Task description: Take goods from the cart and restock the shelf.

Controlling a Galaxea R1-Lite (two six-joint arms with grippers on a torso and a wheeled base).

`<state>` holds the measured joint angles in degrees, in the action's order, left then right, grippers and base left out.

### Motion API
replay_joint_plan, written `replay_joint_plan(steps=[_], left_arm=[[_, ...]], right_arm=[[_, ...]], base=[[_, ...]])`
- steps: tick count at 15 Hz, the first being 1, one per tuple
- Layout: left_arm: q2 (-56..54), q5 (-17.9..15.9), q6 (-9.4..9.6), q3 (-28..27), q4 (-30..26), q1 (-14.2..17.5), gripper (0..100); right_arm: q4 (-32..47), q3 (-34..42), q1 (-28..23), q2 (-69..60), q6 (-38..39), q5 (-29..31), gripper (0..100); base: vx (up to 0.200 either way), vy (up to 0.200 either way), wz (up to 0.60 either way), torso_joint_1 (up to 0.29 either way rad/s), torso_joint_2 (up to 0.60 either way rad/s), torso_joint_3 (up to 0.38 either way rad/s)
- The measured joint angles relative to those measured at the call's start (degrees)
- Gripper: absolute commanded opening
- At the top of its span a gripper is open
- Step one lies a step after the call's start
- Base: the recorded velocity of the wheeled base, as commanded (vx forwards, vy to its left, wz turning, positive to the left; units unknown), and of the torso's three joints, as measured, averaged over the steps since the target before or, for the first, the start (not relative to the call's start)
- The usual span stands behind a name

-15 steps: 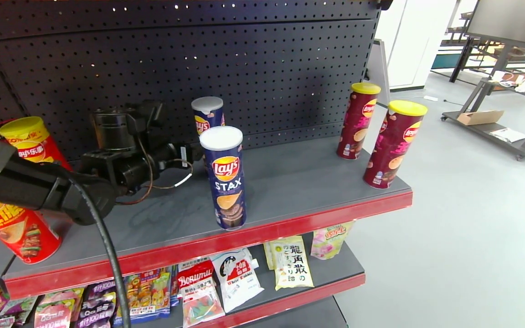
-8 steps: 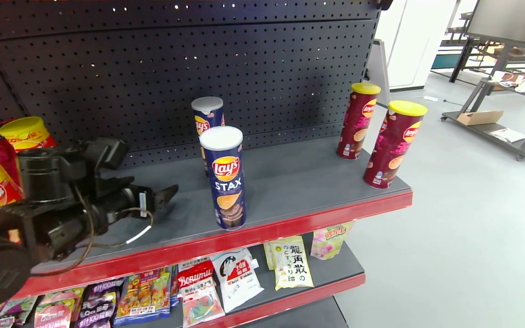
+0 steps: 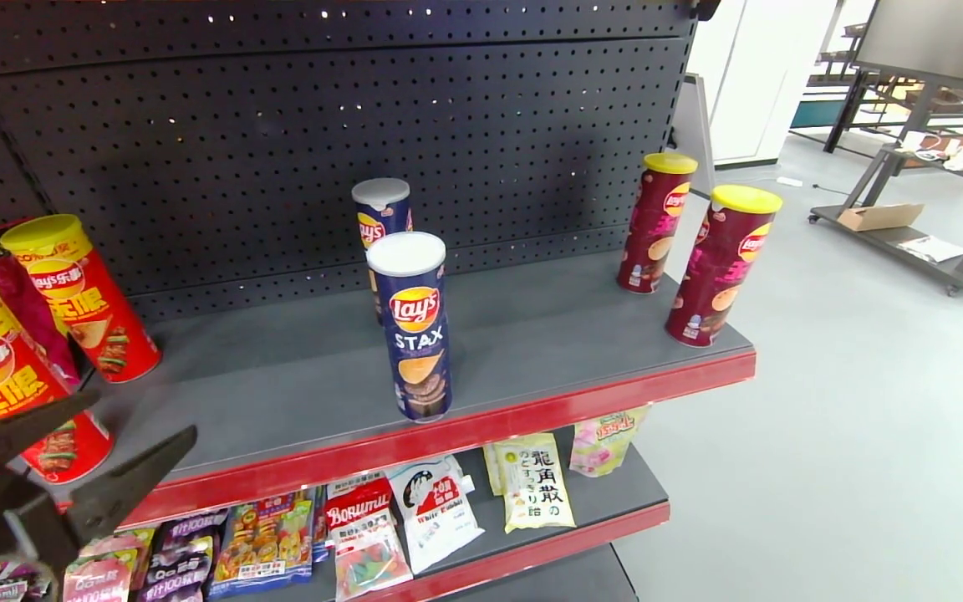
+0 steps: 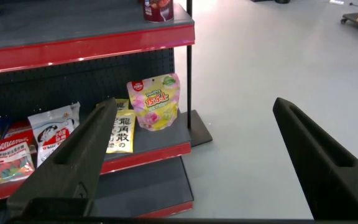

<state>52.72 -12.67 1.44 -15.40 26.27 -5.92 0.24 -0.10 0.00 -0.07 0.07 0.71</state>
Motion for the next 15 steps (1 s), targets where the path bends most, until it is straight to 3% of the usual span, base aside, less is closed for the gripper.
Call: replay_joint_plan(steps=[3,5,9,11,15], left_arm=[[-17.2,-0.3,-0.21,-2.4,-21.9,3.1,100],[-26.8,1.6,-0.44,-3.4,-28.3,4.3,100],[-38.7,2.9,-0.18,-1.7,-33.2,5.2,100],[-41.7,5.1,0.12,-1.2,-34.7,5.3,100],[-45.4,5.7,0.22,-0.7,-36.6,5.3,100]], right_arm=[[0.0,0.0,0.0,0.0,0.0,0.0,100],[0.0,0.0,0.0,0.0,0.0,0.0,100],[0.0,0.0,0.0,0.0,-0.3,-0.3,100],[0.0,0.0,0.0,0.0,-0.3,-0.5,100],[-0.1,0.0,0.0,0.0,-0.2,-0.5,100]], base=[[0.0,0.0,0.0,0.0,0.0,0.0],[0.0,0.0,0.0,0.0,0.0,0.0],[0.0,0.0,0.0,0.0,0.0,0.0],[0.0,0.0,0.0,0.0,0.0,0.0],[0.0,0.0,0.6,0.004,0.0,0.007]])
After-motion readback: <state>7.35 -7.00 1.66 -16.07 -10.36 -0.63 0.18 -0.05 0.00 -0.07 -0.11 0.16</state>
